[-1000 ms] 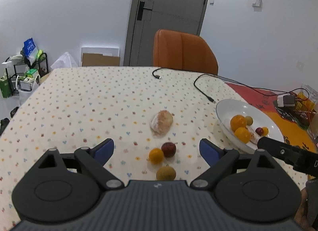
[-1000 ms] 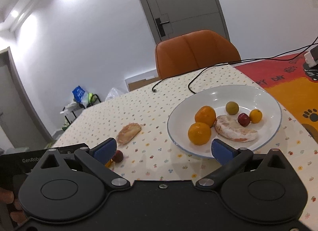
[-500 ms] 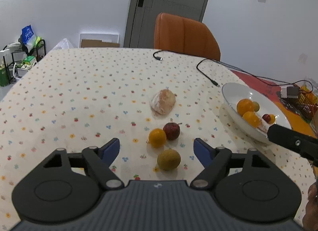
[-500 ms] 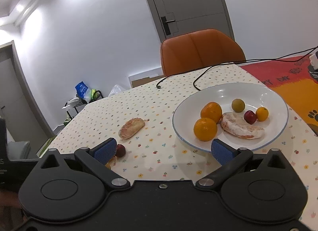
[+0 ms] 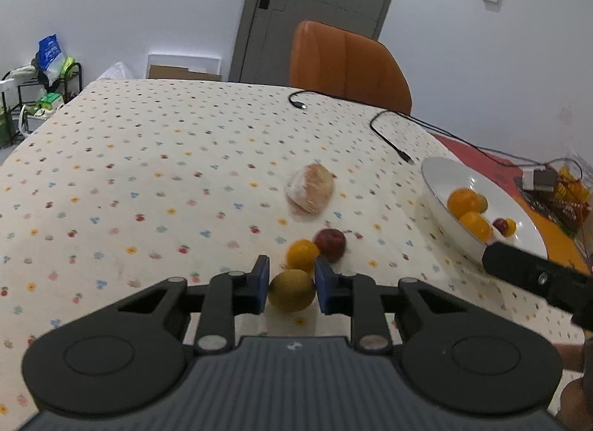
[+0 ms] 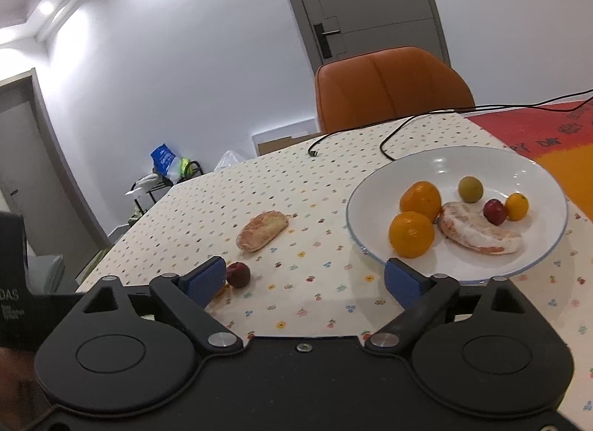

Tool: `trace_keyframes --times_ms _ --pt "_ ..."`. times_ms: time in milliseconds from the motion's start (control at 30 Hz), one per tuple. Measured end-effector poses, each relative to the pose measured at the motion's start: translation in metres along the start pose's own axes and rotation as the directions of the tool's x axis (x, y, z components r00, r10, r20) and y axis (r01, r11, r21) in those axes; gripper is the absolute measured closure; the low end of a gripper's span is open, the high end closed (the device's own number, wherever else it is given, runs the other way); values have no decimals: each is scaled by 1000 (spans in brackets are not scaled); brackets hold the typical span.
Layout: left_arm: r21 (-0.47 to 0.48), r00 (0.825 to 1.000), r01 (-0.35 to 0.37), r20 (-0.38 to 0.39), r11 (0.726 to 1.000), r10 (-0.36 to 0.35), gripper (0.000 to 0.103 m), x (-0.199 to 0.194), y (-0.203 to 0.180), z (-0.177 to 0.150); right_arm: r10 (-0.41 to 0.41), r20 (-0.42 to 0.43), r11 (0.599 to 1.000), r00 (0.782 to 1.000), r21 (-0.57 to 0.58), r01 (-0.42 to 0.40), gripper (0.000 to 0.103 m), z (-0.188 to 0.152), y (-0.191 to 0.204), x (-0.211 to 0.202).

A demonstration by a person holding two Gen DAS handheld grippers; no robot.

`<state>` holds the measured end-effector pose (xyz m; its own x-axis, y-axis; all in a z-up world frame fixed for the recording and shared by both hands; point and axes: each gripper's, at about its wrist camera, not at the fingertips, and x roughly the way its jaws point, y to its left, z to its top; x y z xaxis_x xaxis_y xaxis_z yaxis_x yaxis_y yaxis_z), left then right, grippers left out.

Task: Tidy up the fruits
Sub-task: 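Grasp a yellow-green plum with the left tool while the right tool grasps a dark red plum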

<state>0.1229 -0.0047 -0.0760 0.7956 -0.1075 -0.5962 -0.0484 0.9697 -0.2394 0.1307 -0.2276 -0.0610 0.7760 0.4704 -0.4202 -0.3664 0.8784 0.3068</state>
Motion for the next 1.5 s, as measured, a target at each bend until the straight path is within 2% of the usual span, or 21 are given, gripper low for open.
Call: trace_keyframes --times_ms 367,633,1067,1200,1433,1500 --pt "-31 998 -31 56 999 32 78 -14 23 13 5 -32 1000 999 -26 -6 19 0 18 17" --pt "-56 996 -52 73 997 56 78 -18 44 19 30 -80 998 996 -61 -35 36 2 33 37" --pt "-87 993 -72 84 994 79 78 -20 68 26 44 -146 996 988 -65 -54 58 5 49 75" --pt "-84 993 -75 85 994 82 78 -19 69 28 51 -154 996 987 -64 -61 63 4 51 85" --pt "-77 994 -74 77 994 80 78 -17 64 26 97 -177 993 979 -53 -108 82 -3 50 95" --pt "-73 994 -72 76 995 78 79 -17 62 26 100 -178 993 979 -49 -110 82 -3 50 94"
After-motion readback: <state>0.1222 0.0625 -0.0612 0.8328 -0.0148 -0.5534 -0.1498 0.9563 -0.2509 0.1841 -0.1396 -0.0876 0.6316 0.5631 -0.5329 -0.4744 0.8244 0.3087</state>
